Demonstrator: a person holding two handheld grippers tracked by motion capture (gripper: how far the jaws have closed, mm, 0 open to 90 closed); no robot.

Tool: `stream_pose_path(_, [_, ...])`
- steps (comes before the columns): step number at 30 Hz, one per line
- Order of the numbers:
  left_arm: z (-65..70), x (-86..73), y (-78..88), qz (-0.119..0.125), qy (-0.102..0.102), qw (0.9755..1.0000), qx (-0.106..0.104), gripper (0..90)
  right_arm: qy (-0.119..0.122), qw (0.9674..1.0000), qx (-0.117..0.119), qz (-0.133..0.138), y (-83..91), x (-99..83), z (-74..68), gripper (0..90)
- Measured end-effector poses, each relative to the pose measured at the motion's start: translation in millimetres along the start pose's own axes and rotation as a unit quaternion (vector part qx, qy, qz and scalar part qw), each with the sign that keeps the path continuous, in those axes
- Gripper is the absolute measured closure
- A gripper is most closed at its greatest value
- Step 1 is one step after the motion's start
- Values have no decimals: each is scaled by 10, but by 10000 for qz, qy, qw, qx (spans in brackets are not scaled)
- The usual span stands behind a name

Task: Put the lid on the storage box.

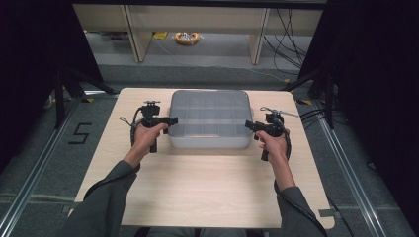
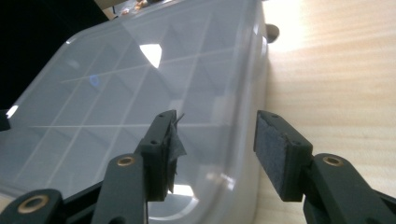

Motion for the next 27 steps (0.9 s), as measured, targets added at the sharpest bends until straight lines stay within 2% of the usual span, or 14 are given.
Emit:
stream_pose_path(2, [1,1,-14,53,191,9998,-59,491,-135,9999,45,25,-2,-28,42,495])
stream_pose_path(3, [1,1,-14,53,191,9998,-59,490,-200,9998,97,16,6,-36,55,492])
stream_pose_path(12, [-25,-22,70,92,415,9989,-186,424,-156,9995,216,151,127,-29,71,471])
stream_pose_path(13, [-25,-29,110,91,360,9991,-183,423,-490,9985,245,38,189,-32,-6,468])
stream_pose_path(14, [-25,-29,110,91,360,9991,-183,420,-72,9996,228,174,185,-19,42,465])
stream_pose_path(15, [-19,-32,123,124,419,9989,-191,420,-72,9996,228,174,185,-19,42,465])
stream_pose_path(16, [-34,-37,150,76,367,9991,-186,417,-24,9996,170,208,198,-17,34,461])
stream_pose_path(18, [-44,-41,179,110,374,9990,-203,413,-536,9983,218,34,269,-29,-95,447])
stream_pose_path(20, [-65,-49,196,119,374,9990,-210,413,-547,9984,163,-24,277,-33,-104,445])
stream_pose_path(21, [-83,-59,212,99,391,9989,-229,413,-709,9973,144,-152,296,-42,-140,443])
stream_pose_path(22, [-91,-67,223,102,380,9990,-228,410,-355,9992,167,67,275,-41,-95,437])
stream_pose_path(25, [-103,-93,275,80,314,9990,-291,408,-297,9994,166,74,280,-50,-97,425])
stream_pose_path(26, [-95,-107,293,147,346,9989,-274,408,-342,9993,127,54,285,-52,-104,417])
stream_pose_path(27, [-97,-138,327,139,317,9990,-290,403,-753,9969,156,-171,331,-67,-174,406])
Point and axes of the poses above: each handheld gripper's, and its own axes: y roughly backward along the jaws, x roughly out of its top, z roughly to its right, the point moved 2 cm from there along -y, roughly forward along the jaws, and after that the axes turned 1 degree about -y, right-handed, at the moved point
